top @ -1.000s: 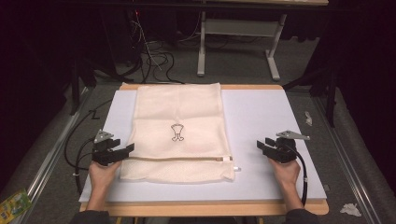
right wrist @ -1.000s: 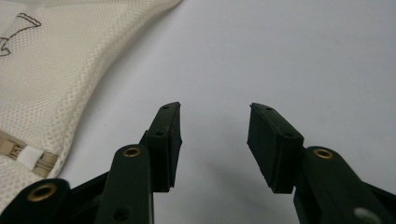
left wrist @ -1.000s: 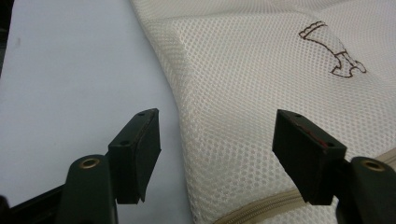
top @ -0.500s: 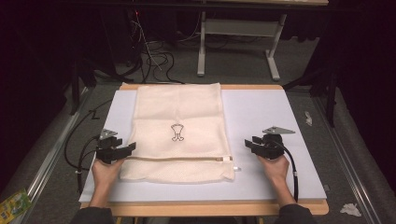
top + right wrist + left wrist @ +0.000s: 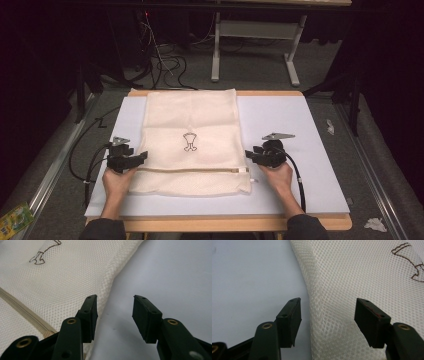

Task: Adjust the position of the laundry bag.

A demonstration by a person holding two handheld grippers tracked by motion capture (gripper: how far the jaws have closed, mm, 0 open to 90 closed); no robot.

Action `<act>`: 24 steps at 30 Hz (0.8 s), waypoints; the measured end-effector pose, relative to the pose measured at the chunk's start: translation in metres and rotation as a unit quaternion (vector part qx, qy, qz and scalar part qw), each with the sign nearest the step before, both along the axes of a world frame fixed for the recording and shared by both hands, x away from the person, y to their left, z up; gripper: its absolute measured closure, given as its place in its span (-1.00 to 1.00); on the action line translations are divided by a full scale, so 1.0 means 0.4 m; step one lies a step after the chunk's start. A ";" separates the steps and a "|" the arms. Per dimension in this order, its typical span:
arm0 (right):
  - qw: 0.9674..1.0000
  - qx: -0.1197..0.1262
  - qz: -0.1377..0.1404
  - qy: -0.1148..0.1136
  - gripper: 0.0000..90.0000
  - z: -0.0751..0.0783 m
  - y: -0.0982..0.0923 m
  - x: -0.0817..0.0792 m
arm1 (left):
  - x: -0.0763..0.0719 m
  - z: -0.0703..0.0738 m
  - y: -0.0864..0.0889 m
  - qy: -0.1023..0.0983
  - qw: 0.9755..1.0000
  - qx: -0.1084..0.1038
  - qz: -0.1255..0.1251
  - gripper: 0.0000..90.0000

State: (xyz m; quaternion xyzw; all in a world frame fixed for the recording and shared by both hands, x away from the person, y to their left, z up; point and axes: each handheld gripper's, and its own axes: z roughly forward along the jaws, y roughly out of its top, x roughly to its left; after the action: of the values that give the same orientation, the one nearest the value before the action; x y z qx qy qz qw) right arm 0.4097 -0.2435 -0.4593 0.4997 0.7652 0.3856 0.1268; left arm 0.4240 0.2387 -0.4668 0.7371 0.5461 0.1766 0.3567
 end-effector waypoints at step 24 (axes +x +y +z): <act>0.998 -0.014 0.007 0.054 0.65 -0.018 0.081 0.065 | 0.030 -0.016 -0.008 0.025 1.000 0.004 0.002 0.45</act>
State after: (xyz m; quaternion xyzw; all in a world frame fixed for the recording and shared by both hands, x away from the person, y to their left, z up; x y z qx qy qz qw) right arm 0.4357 -0.2112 -0.4665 0.5125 0.7799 0.3482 0.0893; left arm 0.4361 0.2353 -0.4731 0.7416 0.5555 0.1611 0.3398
